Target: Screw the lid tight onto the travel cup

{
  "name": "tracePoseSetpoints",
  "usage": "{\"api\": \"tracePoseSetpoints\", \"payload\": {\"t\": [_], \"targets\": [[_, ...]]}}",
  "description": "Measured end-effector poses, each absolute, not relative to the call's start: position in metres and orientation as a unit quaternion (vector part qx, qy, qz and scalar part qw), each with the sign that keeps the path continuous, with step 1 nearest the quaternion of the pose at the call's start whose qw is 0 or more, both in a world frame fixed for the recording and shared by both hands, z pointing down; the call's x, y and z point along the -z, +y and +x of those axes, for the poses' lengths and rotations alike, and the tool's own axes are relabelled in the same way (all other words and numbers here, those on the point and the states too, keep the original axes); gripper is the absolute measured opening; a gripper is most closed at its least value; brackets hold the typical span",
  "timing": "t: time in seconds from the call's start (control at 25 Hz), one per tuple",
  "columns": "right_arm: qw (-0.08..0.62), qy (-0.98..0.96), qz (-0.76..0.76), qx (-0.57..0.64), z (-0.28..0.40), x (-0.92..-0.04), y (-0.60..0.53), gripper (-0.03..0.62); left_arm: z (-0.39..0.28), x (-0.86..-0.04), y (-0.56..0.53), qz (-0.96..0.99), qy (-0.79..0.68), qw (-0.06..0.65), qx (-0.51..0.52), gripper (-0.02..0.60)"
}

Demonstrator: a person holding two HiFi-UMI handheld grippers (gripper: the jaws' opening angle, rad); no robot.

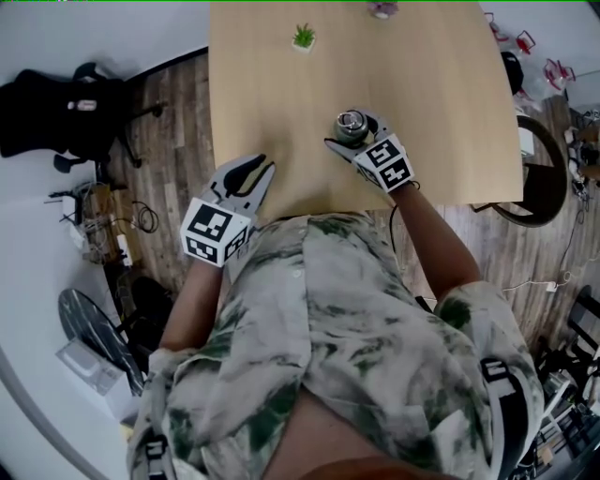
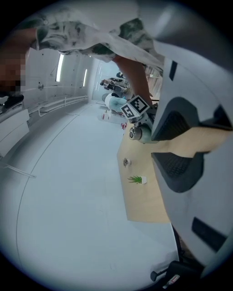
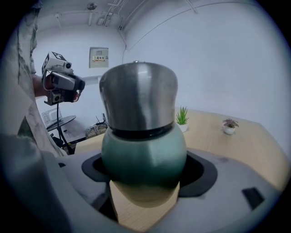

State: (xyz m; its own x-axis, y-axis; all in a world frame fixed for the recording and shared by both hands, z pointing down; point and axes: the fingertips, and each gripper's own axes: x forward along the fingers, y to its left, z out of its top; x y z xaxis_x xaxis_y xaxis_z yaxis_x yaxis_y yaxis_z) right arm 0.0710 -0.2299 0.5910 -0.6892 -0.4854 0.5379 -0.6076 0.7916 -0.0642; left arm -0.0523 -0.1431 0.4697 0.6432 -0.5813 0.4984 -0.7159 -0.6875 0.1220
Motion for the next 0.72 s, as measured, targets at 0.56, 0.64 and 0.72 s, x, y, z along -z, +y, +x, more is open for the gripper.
{"api": "tracePoseSetpoints", "payload": {"t": [0.56,0.64,0.72], "targets": [[0.228,-0.928,0.263,-0.131,0.023,-0.466,-0.206,0.405,-0.057,-0.390,-0.168,0.916,-0.357,0.101,-0.154,0.177],[0.229,-0.929,0.260,-0.129,0.018,-0.454,-0.203,0.405,-0.053,-0.377,-0.170,0.922,-0.347,0.098,-0.144,0.182],[0.231,-0.930,0.257,-0.125,0.011,-0.442,-0.200,0.405,-0.049,-0.364,-0.170,0.928,-0.336,0.089,-0.136,0.183]]}}
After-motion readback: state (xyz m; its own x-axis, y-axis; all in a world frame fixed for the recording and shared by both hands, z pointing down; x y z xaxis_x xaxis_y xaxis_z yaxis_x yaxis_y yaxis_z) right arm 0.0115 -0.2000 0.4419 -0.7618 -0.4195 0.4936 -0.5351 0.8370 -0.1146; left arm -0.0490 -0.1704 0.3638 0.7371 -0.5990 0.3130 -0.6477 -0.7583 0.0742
